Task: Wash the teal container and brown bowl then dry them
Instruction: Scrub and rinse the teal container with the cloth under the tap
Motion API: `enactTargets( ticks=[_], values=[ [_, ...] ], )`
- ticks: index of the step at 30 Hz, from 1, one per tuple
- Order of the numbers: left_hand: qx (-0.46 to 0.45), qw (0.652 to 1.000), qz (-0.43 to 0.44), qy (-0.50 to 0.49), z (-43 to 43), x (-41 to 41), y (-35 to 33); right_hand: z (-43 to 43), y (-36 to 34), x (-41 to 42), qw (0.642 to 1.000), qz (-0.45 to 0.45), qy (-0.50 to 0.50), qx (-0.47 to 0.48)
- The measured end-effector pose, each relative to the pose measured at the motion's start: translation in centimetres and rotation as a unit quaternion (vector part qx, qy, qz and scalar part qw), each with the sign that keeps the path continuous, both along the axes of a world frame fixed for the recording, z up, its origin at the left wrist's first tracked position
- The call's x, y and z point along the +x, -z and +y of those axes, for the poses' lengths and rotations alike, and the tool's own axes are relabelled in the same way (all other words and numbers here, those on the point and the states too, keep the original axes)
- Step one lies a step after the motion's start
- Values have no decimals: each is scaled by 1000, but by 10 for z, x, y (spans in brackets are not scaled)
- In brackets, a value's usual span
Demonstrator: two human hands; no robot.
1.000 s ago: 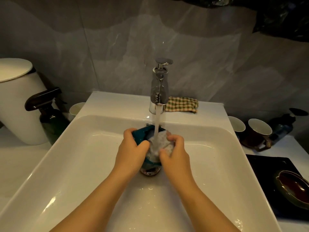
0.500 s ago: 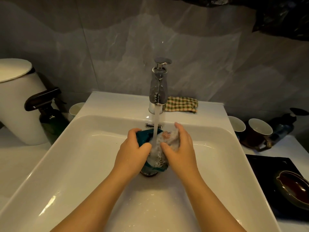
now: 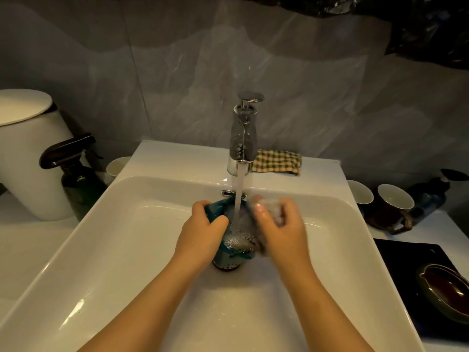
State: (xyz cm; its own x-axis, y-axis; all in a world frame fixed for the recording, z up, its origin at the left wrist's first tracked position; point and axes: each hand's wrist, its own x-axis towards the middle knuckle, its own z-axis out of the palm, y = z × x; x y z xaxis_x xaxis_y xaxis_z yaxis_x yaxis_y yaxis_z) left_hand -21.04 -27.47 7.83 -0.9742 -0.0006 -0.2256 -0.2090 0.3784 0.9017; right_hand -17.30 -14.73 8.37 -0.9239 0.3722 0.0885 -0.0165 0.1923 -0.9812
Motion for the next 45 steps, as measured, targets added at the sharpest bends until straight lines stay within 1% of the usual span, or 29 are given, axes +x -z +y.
enactTargets(
  ticks=[2, 3, 4, 5, 7, 9, 10, 11, 13, 14, 15, 16, 17, 19, 21, 23, 26, 29, 30, 32, 33, 35, 37, 38, 40, 41, 42, 43, 45],
  values=[
    [3, 1000, 6, -6, 0, 0, 1, -7, 7, 0, 986, -48, -57, 148],
    [4, 1000, 12, -7, 0, 1, 0, -9, 11, -1, 965, -72, -65, 245],
    [5, 1000, 20, -8, -1, 1, 0, -9, 12, -2, 938, -92, -52, 331],
    [6, 1000, 26, -12, -1, 0, 0, -9, 13, -2, 926, -108, -31, 360],
    [9, 999, 35, -21, -3, -1, 0, -9, 19, -1, 942, -154, -12, 297],
    [-4, 999, 51, -10, -2, 0, -1, -12, 21, -6, 976, -195, -26, 94],
    [-18, 998, 66, 5, -1, 2, -1, -14, 20, -8, 977, -207, -51, 9],
    [-37, 995, 84, 23, 0, 4, -1, -14, 21, -11, 971, -225, -68, -39],
    [-66, 990, 111, 59, 2, 8, -3, -9, 24, -13, 965, -250, -54, -63],
    [-72, 988, 115, 76, 3, 9, -3, -6, 27, -13, 971, -235, -28, -45],
    [-77, 987, 111, 92, 3, 8, -3, -2, 32, -13, 978, -208, 7, 27],
    [-83, 986, 103, 106, 4, 8, -3, 0, 35, -13, 972, -167, 60, 156],
    [-86, 986, 90, 114, 4, 8, -3, 2, 32, -11, 942, -107, 115, 297],
    [-69, 990, 60, 105, 5, 8, -3, 0, 30, -9, 885, 9, 130, 446],
    [-59, 994, 45, 80, 4, 6, -1, -3, 25, -7, 893, 37, 26, 448],
    [-66, 995, 40, 64, 1, 3, -1, -7, 28, -7, 901, 14, -78, 427],
    [-72, 993, 29, 90, -5, 1, -3, -13, 31, -10, 881, 33, -82, 464],
    [-106, 980, 41, 162, -2, 6, -7, -6, 25, -13, 900, -56, -83, 425],
    [-113, 979, 53, 164, -1, 6, -7, -3, 24, -12, 919, -89, -66, 378],
    [-121, 980, 88, 132, 3, 7, -5, -3, 27, -13, 974, -142, -11, 178],
    [-122, 981, 104, 106, 4, 8, -4, -6, 30, -13, 983, -176, 9, 59],
    [-120, 984, 119, 63, 3, 8, -2, -14, 38, -14, 965, -239, 13, -111],
    [-118, 985, 113, 62, 1, 8, -1, -17, 39, -14, 954, -266, -6, -141],
    [-121, 984, 108, 78, 0, 7, -1, -15, 39, -14, 962, -259, -9, -92],
    [-141, 977, 101, 128, 0, 6, -2, -11, 38, -12, 971, -206, 3, 118],
    [-148, 973, 95, 151, 0, 6, -3, -10, 36, -12, 954, -138, 17, 267],
    [-146, 971, 84, 168, 1, 7, -4, -10, 32, -12, 919, -30, 25, 392],
    [-140, 971, 73, 178, 1, 7, -4, -9, 33, -14, 888, 54, 16, 456],
    [-132, 970, 68, 191, 0, 7, -6, -5, 39, -15, 864, 120, -7, 490]
  ],
)
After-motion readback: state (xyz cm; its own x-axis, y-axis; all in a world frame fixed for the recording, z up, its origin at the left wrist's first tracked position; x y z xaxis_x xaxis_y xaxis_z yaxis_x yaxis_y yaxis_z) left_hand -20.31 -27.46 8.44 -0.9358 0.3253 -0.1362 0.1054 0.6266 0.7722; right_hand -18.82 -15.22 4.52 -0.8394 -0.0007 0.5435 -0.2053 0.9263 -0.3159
